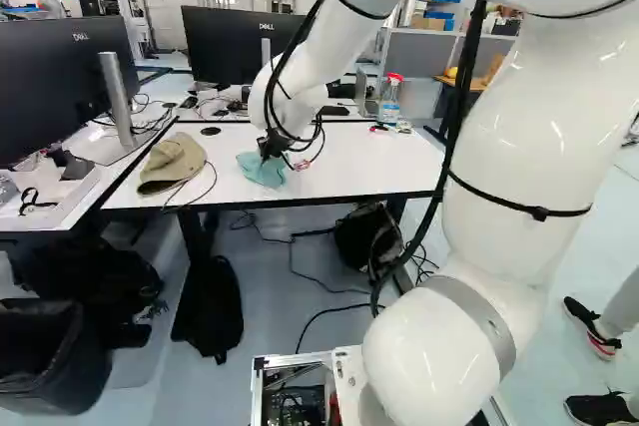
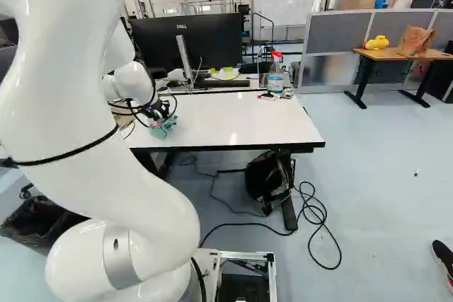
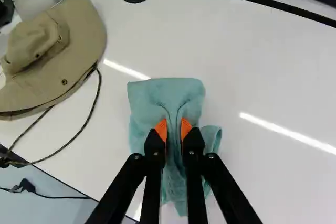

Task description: Clean the table with the green towel

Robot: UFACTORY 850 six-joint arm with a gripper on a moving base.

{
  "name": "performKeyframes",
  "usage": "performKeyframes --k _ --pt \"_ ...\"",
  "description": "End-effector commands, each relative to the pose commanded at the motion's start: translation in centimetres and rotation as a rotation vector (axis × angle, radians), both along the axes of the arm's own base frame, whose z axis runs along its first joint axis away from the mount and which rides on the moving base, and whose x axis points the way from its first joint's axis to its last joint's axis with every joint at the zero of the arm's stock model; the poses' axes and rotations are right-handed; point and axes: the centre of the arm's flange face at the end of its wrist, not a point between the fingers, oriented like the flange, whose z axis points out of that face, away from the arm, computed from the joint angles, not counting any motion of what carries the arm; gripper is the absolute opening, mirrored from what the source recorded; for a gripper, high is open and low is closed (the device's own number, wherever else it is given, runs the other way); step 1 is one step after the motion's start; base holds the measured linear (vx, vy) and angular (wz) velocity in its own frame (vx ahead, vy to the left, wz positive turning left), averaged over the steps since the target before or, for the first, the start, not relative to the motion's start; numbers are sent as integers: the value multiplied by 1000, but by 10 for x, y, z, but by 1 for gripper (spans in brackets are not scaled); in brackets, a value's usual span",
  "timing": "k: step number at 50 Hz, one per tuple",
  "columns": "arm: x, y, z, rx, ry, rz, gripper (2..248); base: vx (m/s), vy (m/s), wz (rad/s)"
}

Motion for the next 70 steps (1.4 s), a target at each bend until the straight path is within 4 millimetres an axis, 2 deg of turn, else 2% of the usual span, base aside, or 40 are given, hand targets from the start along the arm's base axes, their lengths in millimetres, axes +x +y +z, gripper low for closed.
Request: performKeyframes --k 9,57,70 --pt "3 1 -11 -9 20 0 50 0 0 0" --pt "-3 -1 -16 -44 101 0 50 0 0 0" --pt "-18 -15 -16 -46 107 -13 50 0 0 0"
